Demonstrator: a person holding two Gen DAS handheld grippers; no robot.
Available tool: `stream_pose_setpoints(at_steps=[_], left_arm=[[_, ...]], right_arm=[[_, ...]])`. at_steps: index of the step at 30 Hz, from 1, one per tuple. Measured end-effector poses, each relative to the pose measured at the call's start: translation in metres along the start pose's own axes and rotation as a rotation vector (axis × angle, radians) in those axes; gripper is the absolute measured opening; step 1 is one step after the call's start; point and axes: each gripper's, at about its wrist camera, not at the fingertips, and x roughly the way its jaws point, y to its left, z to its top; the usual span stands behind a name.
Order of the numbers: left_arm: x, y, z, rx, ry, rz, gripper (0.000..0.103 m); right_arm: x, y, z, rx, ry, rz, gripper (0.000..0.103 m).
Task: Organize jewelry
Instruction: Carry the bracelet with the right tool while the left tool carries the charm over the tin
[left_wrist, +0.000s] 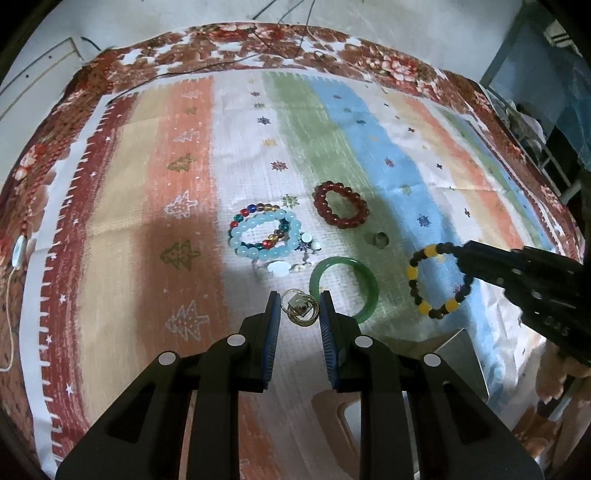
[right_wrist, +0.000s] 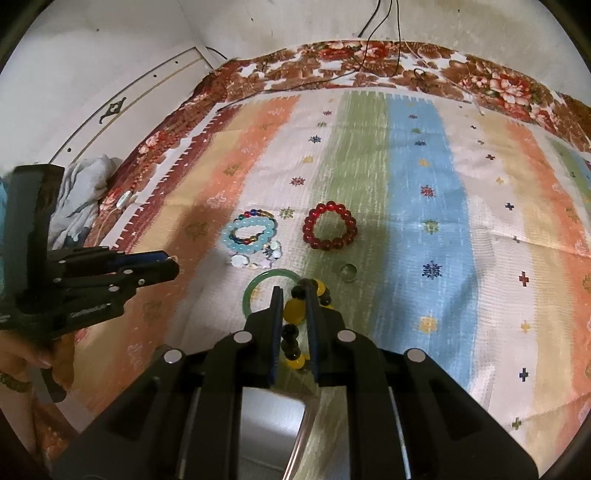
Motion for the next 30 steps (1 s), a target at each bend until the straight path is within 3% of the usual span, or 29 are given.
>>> stream_pose_setpoints(at_steps=[14, 30], left_arm=[[-0.032, -0.028, -0.028, 0.046, -0.064, -0.042, 0.021], [-0.048, -0.070, -0.073, 0.144, -0.071, -0.090, 0.021]], right_arm=[[-0.055, 0.028, -0.014, -0.047, -0.109, 0.025, 0.013], [-0.073, 0.041, -0.069, -0.039, -0.074, 0.061, 0.013]])
